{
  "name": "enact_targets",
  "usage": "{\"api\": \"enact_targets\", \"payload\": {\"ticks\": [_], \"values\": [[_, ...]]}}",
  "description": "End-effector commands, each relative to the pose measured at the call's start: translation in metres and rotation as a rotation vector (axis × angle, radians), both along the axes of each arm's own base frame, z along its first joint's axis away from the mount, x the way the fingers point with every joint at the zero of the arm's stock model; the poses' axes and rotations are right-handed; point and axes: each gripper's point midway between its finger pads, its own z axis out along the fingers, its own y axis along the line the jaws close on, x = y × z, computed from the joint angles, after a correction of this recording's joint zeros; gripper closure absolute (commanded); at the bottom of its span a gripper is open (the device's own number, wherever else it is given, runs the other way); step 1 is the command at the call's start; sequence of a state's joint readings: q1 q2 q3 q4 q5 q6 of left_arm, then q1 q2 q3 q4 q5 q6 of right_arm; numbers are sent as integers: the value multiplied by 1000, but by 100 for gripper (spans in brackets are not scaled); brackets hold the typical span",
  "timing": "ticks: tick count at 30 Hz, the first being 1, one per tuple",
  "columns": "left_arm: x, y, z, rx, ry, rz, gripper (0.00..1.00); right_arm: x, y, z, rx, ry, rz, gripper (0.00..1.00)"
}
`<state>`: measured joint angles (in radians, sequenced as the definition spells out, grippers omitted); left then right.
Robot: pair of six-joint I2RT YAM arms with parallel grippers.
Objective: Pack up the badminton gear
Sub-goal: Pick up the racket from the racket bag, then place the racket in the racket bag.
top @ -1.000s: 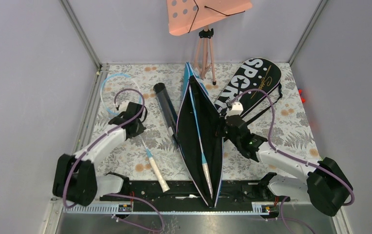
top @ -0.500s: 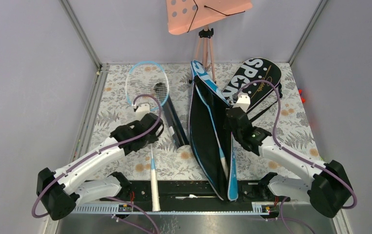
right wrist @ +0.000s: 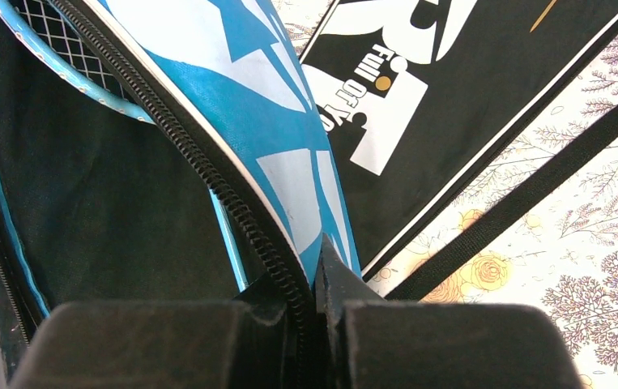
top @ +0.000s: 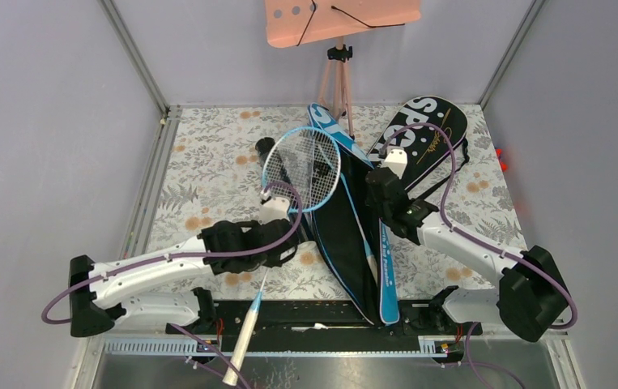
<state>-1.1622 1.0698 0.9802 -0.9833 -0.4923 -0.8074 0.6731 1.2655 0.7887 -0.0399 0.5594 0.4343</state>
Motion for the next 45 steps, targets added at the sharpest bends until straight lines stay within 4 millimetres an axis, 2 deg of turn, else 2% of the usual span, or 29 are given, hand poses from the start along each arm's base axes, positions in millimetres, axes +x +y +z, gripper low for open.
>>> {"api": "enact_targets", "payload": {"ticks": [1, 6, 11, 13, 18, 24, 27, 29, 32, 34, 37, 42, 45], "values": [[-25, -5, -5, 30, 80, -60, 100, 23, 7, 36, 71, -98, -44, 100], [-43, -11, -18, 130, 131, -119, 100, 24, 12, 33, 74, -85, -31, 100], [-45, -53, -18, 51, 145, -199, 100, 23, 18, 28, 91, -68, -7, 100], [-37, -67, -14, 25, 113, -192, 100, 22, 24, 27, 108, -63, 19, 100], [-18, -119, 4, -52, 42, -243, 100, 13, 45, 24, 177, -46, 140, 100], [29, -154, 18, -112, -75, -138, 100, -19, 89, 27, 351, -19, 404, 100], [51, -169, 22, -242, -58, -93, 100, -38, 95, 19, 398, 60, 450, 100], [54, -180, 24, -345, -27, -110, 100, -48, 97, 16, 426, 91, 472, 100], [58, -193, 38, -473, -40, -118, 100, -52, 92, 16, 437, 91, 458, 100], [60, -193, 43, -488, -56, -116, 100, -51, 87, 18, 423, 77, 437, 100], [77, -181, 42, -450, -124, -26, 100, -53, 86, 25, 437, 56, 447, 100], [124, -170, 32, -420, -267, 162, 100, -66, 102, 29, 506, 75, 544, 100], [150, -175, 34, -463, -276, 195, 100, -72, 112, 22, 528, 107, 599, 100]]}}
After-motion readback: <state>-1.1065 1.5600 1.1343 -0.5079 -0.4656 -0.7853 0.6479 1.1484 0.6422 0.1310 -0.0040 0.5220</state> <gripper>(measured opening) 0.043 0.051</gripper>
